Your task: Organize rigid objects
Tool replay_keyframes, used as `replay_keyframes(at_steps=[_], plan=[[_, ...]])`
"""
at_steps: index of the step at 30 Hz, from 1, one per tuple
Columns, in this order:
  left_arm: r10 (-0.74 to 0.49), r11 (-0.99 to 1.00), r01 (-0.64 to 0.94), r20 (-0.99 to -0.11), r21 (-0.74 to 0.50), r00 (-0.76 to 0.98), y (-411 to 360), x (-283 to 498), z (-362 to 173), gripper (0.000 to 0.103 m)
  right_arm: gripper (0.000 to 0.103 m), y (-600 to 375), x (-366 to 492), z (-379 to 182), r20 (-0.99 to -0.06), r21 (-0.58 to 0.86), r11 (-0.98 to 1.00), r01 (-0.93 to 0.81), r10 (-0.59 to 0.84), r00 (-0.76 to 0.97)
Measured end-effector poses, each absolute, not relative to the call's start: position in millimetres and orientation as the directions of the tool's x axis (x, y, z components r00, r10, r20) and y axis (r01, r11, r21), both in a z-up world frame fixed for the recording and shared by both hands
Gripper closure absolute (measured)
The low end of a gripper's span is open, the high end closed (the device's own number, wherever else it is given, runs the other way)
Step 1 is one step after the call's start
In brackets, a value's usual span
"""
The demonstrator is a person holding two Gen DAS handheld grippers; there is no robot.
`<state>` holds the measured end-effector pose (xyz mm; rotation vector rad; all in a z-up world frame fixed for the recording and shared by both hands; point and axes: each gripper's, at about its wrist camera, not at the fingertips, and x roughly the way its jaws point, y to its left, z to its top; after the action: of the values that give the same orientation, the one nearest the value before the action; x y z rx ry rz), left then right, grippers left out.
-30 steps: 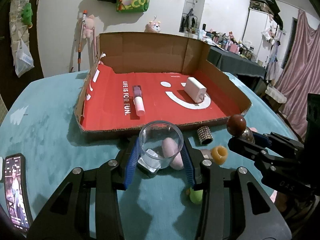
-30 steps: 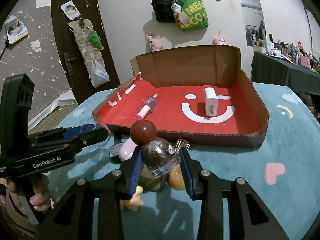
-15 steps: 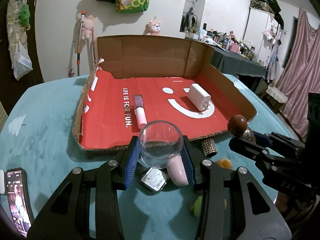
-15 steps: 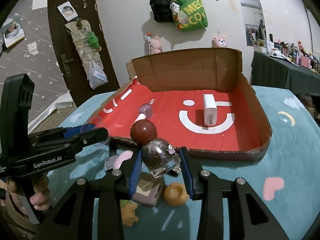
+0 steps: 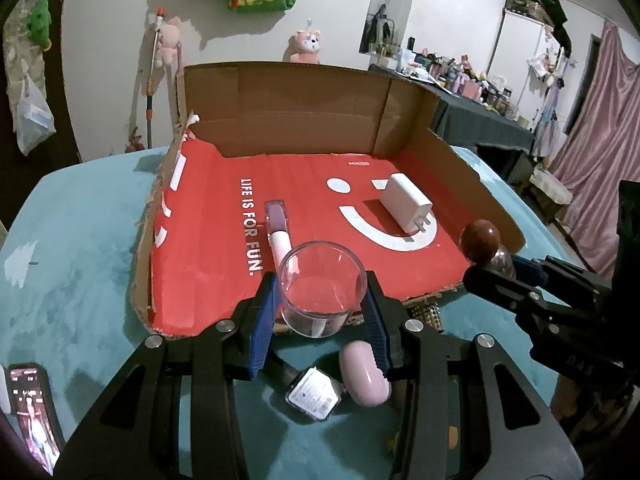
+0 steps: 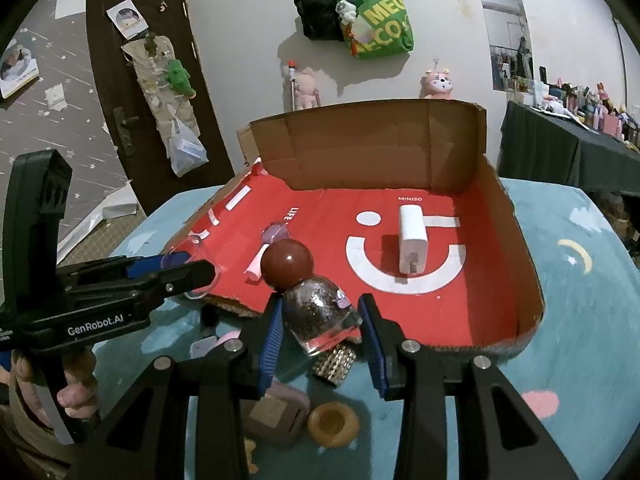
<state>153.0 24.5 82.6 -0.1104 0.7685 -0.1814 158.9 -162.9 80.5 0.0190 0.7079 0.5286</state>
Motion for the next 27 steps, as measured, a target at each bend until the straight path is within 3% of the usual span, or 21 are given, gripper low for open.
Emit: replay_keyframes(at_steps=[17,27], plan=[[-0.292,0.956,0.17,-0.766,-0.238,0.573,14.6,206.0,54.7,0.064,0.063,-158.0,215.8,55.6,-0.727,0.179,0.896,-0.407,0.399,0.559],[-0.231,0.973,0.121,-0.824,-0.197,0.518,17.5,239.8,29.8,0.064,0.063,-152.2,234.9,42.6,-0.768,0.18,0.901,-0.396,0.38,0.515]])
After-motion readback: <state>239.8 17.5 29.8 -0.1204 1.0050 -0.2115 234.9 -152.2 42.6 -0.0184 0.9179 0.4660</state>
